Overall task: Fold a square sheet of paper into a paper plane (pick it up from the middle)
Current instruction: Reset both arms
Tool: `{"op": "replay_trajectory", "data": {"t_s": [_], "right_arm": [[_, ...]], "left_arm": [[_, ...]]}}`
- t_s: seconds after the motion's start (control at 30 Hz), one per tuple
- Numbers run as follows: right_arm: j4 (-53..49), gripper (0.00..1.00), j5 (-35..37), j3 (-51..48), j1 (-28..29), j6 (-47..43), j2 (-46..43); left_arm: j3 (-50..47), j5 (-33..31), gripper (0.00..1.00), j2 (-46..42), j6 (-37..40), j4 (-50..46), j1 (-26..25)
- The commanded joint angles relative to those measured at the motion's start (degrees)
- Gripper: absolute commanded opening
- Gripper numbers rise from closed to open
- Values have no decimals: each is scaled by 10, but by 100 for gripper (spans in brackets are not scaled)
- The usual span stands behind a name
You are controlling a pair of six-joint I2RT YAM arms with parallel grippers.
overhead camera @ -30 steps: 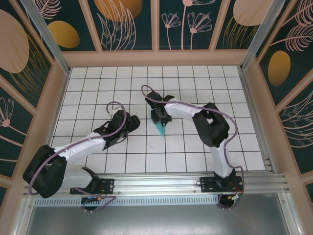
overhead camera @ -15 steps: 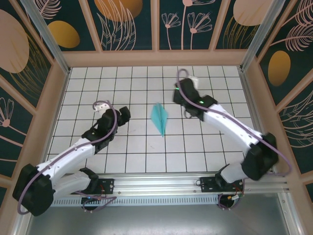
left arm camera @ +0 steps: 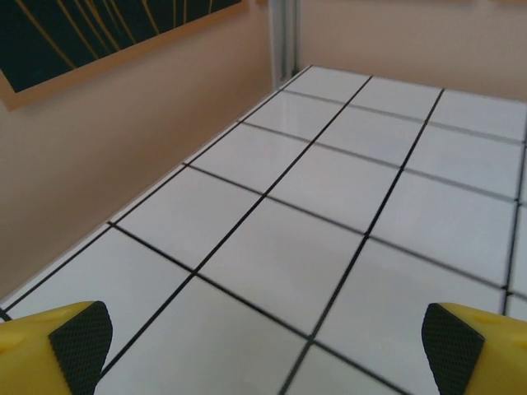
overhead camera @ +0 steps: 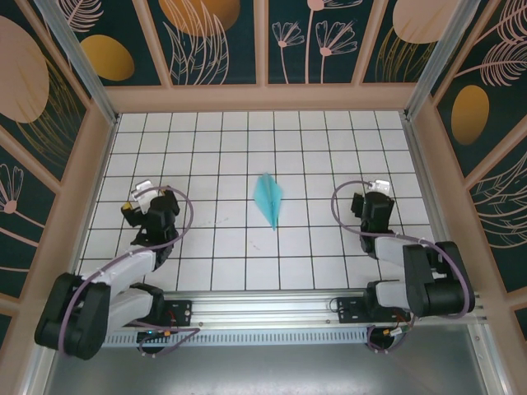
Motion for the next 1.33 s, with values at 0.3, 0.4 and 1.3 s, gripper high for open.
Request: {"op": "replay_trajectory", "data": {"t_s": [0.3,0.4,1.3], "right_arm": [[324,74,-197,-14,-55,-7,121],[317,98,-191,-5,-70,13,127],[314,99,-190,-4,-68,12,125]], "left_arm": [[-20,204,99,205,135,452,83],[-42,278,99,205,115,461,111],[-27,256,99,223,93,453,127]]}}
